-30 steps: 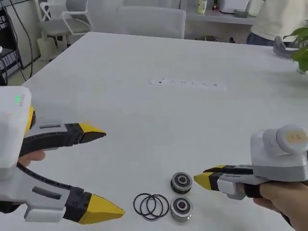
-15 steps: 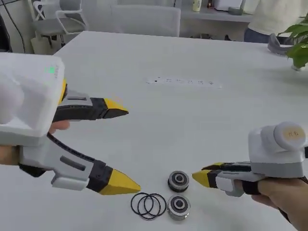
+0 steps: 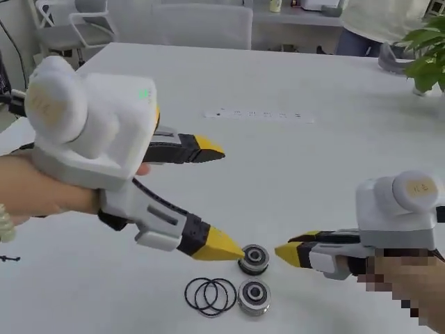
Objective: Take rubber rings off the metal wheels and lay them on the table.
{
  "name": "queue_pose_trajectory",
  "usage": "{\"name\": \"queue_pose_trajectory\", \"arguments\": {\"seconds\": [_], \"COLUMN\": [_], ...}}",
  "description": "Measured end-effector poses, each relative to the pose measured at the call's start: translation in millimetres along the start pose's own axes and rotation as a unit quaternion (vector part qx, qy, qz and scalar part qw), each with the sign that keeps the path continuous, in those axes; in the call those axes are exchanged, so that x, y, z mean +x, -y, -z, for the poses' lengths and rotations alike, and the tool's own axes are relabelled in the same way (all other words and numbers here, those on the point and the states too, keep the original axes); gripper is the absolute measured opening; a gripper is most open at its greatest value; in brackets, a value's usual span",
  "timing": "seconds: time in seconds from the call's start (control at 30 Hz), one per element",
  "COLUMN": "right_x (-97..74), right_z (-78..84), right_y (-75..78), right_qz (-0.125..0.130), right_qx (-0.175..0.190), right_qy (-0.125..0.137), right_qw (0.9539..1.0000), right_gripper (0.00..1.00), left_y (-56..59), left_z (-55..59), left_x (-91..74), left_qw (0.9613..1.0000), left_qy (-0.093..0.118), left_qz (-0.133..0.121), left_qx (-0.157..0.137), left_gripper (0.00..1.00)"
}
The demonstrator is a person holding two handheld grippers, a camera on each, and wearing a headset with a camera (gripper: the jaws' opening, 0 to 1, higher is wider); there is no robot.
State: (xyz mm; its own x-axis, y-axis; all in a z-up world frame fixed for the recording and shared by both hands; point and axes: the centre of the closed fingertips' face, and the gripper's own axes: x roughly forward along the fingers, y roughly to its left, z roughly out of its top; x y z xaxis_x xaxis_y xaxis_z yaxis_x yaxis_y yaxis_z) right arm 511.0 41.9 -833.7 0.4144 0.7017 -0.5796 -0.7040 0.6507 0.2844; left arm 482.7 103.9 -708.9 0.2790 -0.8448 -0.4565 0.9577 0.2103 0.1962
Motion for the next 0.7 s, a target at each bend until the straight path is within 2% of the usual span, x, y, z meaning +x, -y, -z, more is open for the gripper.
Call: {"name": "queue_pose_trajectory", "arguments": {"seconds": [0.1, 0.27, 0.43, 0.5, 0.6, 0.7], "right_x": [0.4, 1.1, 1.3, 1.6, 2.5, 3.2], "right_z": [1.1, 3.1, 4.1, 4.6, 5.8, 6.2], "right_y": [-1.2, -1.5, -1.5, -1.6, -2.6, -4.4], "right_qz": [-0.002, -0.004, -0.005, -0.005, -0.007, -0.01], "right_qx": [-0.003, -0.007, -0.009, -0.009, -0.014, -0.018], "right_qy": [-0.003, -0.008, -0.009, -0.01, -0.014, -0.015], "right_qw": [1.0, 0.9999, 0.9999, 0.9999, 0.9998, 0.9997], "right_gripper": [0.18, 0.19, 0.19, 0.19, 0.19, 0.2], "left_y": [-5.9, -16.2, -24.6, -30.9, -36.8, -33.4], "left_z": [-3.0, -12.8, -10.3, -7.3, 12.6, 25.4], "left_x": [6.5, 15.8, 25.6, 30.8, 39.8, 45.3], "left_qw": [1.0, 0.9994, 0.9988, 0.9975, 0.9959, 0.9952], "left_qy": [0.007, 0.033, 0.04, 0.054, 0.047, 0.047], "left_qz": [0.001, -0.007, -0.018, -0.037, -0.065, -0.067], "left_qx": [-0.006, -0.011, -0.021, -0.026, -0.043, -0.053], "left_gripper": [0.75, 0.74, 0.71, 0.68, 0.61, 0.6]}}
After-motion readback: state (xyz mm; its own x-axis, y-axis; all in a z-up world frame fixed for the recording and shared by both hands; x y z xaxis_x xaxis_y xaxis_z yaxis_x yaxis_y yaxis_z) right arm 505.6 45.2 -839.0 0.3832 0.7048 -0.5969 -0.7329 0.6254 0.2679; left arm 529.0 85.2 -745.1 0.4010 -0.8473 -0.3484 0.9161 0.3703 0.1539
